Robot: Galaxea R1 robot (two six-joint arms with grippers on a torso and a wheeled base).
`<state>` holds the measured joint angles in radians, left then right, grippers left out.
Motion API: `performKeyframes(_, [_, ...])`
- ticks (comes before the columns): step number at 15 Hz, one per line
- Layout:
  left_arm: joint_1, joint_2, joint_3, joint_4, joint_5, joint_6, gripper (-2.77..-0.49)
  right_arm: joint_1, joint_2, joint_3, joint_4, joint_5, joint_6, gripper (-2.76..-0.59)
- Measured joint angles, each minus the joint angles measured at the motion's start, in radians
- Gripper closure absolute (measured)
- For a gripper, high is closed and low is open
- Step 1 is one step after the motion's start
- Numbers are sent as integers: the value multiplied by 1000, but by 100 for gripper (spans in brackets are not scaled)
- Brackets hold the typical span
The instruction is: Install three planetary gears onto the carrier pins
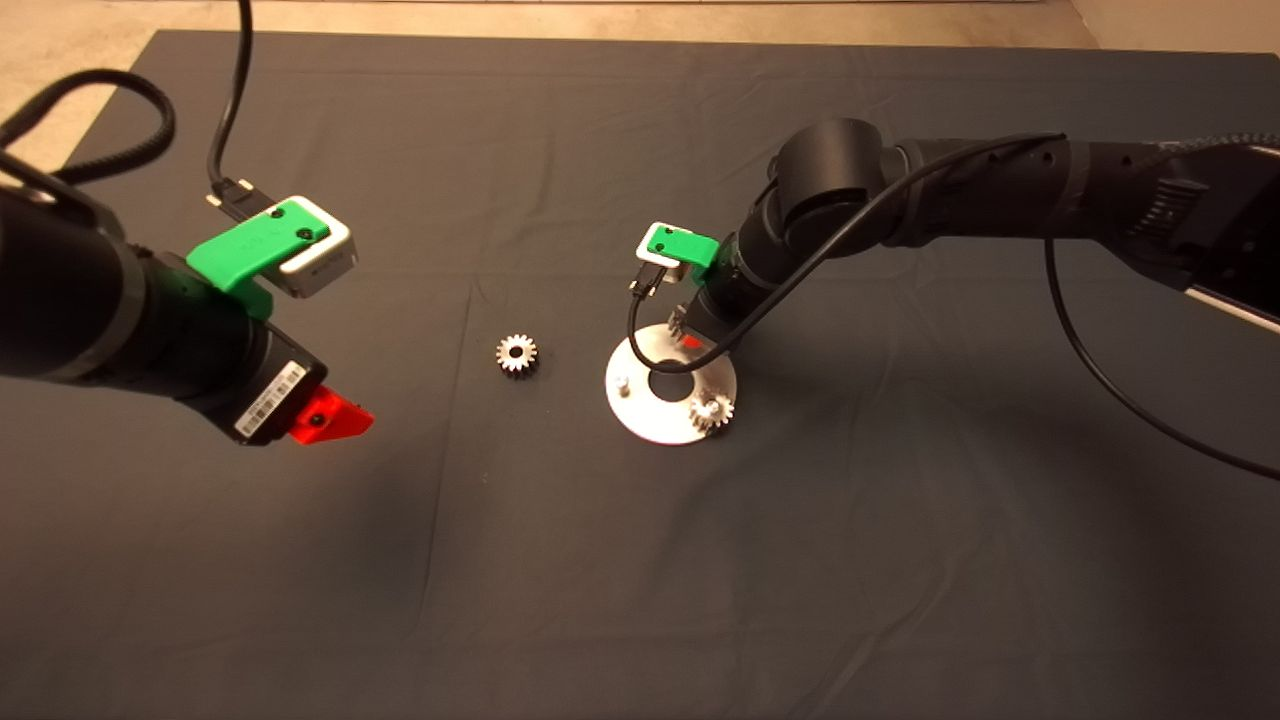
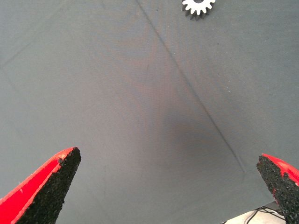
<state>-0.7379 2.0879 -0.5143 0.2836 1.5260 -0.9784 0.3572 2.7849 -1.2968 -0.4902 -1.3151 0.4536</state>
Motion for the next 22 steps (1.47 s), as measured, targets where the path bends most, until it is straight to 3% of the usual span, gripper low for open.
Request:
performKeyframes(3, [0, 0, 0, 0, 0, 0, -277, 0, 0, 0, 0, -4, 0, -114])
performKeyframes(4, [0, 0, 0, 0, 0, 0, -277, -3, -1, 0, 0, -19, 0, -116])
performKeyframes(7, [0, 0, 0, 0, 0, 0, -277, -13, 0, 1, 0, -25, 0, -116])
performKeyframes(15, [0, 0, 0, 0, 0, 0, -277, -5, -1, -3, -4, -39, -3, -161])
performKeyframes(21, [-5, -2, 0, -2, 0, 0, -277, 16, -7, -4, 7, -126, -47, -163])
performKeyframes(22, [-5, -2, 0, -2, 0, 0, -277, 26, -12, -4, 29, -128, -63, -163])
